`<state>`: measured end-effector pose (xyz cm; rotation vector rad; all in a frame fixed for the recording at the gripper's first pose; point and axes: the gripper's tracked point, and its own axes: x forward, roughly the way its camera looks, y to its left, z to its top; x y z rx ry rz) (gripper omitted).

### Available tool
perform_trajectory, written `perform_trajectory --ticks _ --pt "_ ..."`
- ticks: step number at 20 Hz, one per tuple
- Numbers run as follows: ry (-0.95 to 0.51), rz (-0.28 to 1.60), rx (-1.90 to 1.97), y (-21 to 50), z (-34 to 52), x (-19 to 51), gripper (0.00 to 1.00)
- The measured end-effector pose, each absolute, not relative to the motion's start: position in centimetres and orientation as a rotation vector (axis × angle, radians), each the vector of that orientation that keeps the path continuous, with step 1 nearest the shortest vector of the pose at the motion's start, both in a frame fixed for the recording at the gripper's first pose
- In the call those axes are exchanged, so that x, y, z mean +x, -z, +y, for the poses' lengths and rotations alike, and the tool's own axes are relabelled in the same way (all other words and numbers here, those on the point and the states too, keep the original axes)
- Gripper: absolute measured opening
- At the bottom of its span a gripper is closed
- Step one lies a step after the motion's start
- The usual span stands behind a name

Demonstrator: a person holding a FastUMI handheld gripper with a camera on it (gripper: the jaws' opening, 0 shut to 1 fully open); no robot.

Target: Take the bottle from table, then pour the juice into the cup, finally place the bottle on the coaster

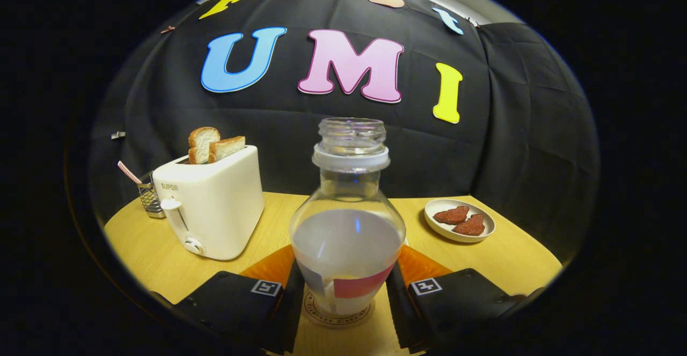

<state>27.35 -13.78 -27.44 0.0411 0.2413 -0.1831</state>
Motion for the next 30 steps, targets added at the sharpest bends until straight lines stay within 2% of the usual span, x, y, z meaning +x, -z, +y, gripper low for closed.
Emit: perform_trajectory --ticks 14,16,17,19,30 --pt "0.186 0.299 0.141 29.6 -14.3 26.7 0.77" --pt "0.141 0.311 0.175 29.6 -13.6 26.5 0.81" --pt "0.135 0.31 0.174 29.4 -13.6 26.2 0.91" --pt "0.153 0.309 0.128 28.6 -14.5 25.5 0.99" --pt "0.146 0.405 0.095 25.6 -13.6 18.3 0.99"
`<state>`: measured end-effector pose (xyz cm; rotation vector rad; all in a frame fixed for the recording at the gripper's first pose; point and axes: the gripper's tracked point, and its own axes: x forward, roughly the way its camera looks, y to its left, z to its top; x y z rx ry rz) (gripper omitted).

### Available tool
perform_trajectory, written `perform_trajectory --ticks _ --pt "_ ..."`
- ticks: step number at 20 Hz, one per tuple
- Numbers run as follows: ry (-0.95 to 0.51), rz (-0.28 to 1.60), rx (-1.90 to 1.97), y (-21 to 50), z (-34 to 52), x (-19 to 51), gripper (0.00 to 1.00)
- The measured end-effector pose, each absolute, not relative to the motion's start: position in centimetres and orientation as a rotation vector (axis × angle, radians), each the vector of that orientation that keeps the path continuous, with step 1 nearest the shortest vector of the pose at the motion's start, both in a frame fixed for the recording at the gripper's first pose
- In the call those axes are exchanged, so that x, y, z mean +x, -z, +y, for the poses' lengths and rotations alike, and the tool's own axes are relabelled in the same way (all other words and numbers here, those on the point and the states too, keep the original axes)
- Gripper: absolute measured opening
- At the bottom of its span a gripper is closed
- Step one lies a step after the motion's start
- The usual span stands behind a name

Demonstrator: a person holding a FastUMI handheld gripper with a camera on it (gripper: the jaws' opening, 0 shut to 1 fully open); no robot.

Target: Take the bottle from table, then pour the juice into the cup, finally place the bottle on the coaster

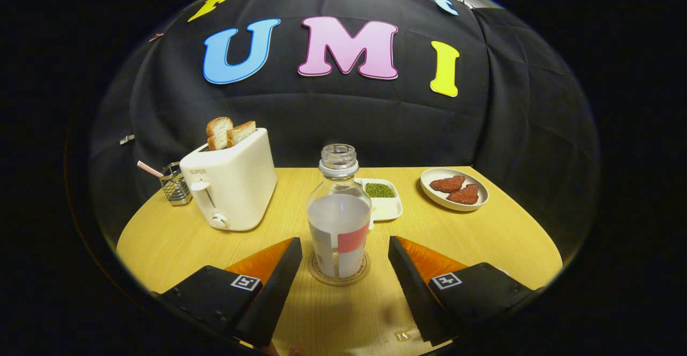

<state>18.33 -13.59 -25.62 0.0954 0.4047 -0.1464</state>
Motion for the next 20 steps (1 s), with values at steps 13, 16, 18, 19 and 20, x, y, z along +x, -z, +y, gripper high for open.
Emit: perform_trajectory --ticks 13,16,18,19,20 --pt "0.057 0.196 0.023 9.5 -6.3 3.4 0.98" --pt "0.027 0.156 0.007 7.5 -4.1 -0.7 0.98" --pt "0.012 0.139 -0.034 7.0 -2.7 -3.4 0.98" --pt "0.007 0.137 -0.042 7.1 -2.1 -4.4 0.98" --pt "0.01 0.137 -0.04 7.2 -1.7 -5.3 0.98"
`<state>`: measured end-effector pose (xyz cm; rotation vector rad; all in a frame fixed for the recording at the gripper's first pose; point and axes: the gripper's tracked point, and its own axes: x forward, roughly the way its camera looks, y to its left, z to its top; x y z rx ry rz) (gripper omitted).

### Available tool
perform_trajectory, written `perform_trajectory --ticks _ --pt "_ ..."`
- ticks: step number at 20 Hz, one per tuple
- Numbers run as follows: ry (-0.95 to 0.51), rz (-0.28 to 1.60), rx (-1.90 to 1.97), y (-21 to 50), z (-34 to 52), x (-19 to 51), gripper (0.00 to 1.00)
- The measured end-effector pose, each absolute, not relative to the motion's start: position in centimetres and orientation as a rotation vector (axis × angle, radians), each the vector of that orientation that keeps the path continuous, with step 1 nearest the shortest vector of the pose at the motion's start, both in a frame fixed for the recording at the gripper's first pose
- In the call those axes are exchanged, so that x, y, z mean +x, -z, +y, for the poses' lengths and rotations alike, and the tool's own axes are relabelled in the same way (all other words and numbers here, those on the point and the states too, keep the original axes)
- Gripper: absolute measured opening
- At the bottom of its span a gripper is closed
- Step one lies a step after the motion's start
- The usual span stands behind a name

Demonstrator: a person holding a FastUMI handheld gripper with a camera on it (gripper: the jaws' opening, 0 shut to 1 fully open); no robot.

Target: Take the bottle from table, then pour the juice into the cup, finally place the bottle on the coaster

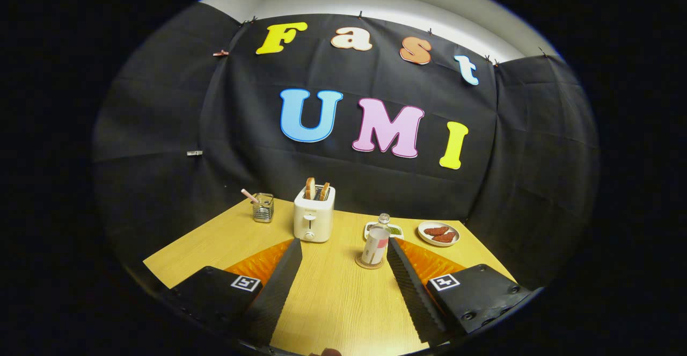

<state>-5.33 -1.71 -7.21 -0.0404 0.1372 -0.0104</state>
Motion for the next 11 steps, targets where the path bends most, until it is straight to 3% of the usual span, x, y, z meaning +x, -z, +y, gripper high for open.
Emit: perform_trajectory --ticks 11 --pt "0.017 0.154 0.007 7.0 -3.5 -7.6 0.97"
